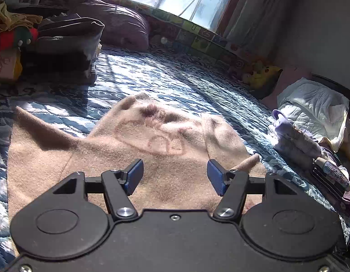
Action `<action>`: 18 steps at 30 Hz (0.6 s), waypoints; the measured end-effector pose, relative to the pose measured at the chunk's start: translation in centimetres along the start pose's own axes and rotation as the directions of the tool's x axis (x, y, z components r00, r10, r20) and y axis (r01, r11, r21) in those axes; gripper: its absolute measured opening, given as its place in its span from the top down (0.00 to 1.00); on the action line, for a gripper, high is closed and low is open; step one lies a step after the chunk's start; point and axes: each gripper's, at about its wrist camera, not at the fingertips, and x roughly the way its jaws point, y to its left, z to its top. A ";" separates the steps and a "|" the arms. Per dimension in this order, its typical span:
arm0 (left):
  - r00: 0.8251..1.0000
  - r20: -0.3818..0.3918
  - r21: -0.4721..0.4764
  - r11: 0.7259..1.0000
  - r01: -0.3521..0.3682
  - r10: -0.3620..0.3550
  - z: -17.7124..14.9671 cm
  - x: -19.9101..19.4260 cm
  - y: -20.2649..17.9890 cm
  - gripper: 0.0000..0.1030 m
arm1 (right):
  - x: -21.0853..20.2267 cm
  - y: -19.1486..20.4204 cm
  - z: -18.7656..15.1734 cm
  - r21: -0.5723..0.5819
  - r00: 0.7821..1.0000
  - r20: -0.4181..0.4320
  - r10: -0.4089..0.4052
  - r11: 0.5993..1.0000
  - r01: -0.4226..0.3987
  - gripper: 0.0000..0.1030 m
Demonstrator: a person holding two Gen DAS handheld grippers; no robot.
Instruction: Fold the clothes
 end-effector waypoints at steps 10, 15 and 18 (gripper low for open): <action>0.979 -0.011 -0.410 0.892 -0.191 0.205 -2.3 -7.8 12.4 0.39 | -0.3 -1.3 -0.3 0.136 0.999 -0.037 -0.015 0.991 0.020 0.72; 0.998 -0.028 -0.613 0.788 -0.059 0.053 -4.5 -7.8 14.2 0.40 | 0.2 -1.0 -0.6 0.144 0.999 -0.051 -0.015 0.989 0.022 0.72; 0.999 -0.043 -0.673 0.740 -0.014 -0.020 -5.4 -8.4 13.7 0.41 | 0.5 -0.7 -0.7 0.132 0.998 -0.055 -0.012 0.991 0.019 0.71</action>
